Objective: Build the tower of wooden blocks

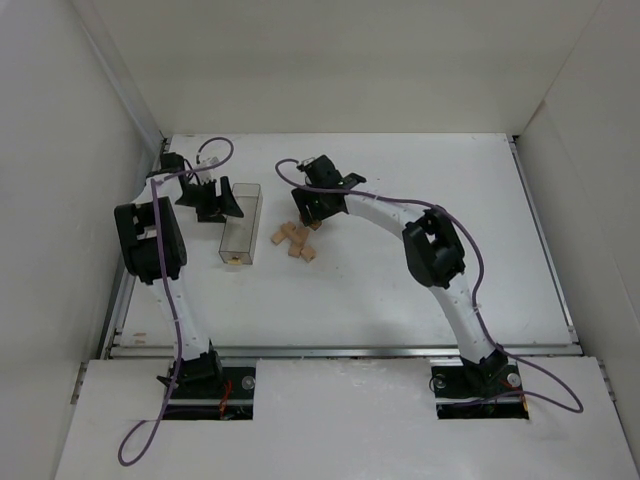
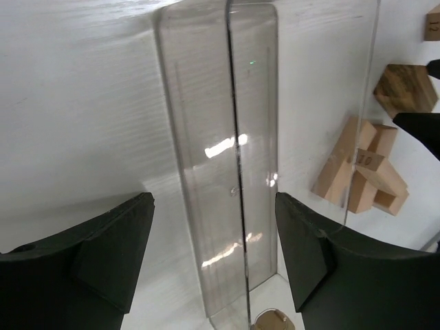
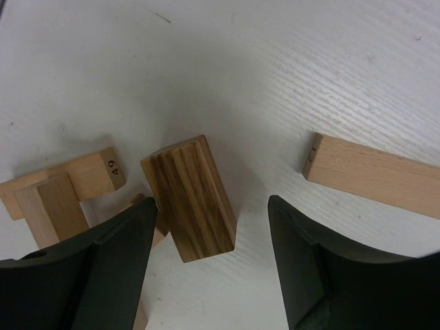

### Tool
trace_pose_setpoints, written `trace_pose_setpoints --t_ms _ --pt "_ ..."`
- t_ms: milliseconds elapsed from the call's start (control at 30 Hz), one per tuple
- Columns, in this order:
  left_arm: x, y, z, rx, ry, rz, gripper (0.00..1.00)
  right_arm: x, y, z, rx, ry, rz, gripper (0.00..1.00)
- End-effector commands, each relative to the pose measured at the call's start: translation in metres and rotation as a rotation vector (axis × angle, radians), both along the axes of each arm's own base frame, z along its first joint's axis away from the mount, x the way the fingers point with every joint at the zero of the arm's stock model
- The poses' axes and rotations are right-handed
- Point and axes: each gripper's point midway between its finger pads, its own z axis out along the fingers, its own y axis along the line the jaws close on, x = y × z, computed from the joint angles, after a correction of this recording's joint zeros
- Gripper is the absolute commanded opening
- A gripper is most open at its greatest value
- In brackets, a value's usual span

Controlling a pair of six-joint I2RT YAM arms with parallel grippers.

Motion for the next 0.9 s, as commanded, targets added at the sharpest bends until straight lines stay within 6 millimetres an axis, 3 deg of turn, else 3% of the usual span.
trace_pose_setpoints --t_ms 0,100,200,300,467,567,633,667,700,767,867 --pt "-0.007 0.025 -0.007 0.145 0.019 0.052 0.7 0.001 0.012 0.011 0.037 -0.016 0.025 0.7" --pt "-0.003 0.037 0.0 0.218 -0.011 0.07 0.7 -0.001 0.013 0.006 0.037 -0.004 0.03 0.65" --pt "0.004 0.049 0.019 0.289 -0.066 0.091 0.7 -0.002 0.015 0.006 0.044 0.002 0.038 0.5" --pt "0.013 0.058 0.043 0.364 -0.147 0.101 0.7 0.0 0.015 0.009 0.045 -0.009 0.033 0.27" --pt "0.025 0.068 0.096 0.471 -0.304 0.101 0.7 0.003 0.007 0.039 0.045 -0.065 0.003 0.02" --pt "0.027 0.06 0.117 0.515 -0.38 0.042 0.7 0.003 -0.005 0.047 0.013 -0.092 -0.019 0.0" --pt "0.027 0.044 0.133 0.53 -0.435 -0.011 0.7 0.003 -0.013 0.064 0.009 -0.133 -0.045 0.0" --pt "0.027 0.038 0.137 0.543 -0.465 -0.057 0.7 -0.003 -0.021 0.058 -0.012 -0.119 -0.05 0.0" --pt "0.027 0.032 0.147 0.557 -0.5 -0.086 0.7 -0.006 -0.022 0.077 0.019 -0.14 -0.062 0.0" --pt "0.021 0.008 0.147 0.574 -0.536 -0.185 0.7 0.0 -0.047 0.085 0.038 -0.139 -0.152 0.0" --pt "0.008 -0.031 0.148 0.622 -0.61 -0.368 0.7 -0.008 -0.084 0.094 0.081 -0.114 -0.273 0.0"
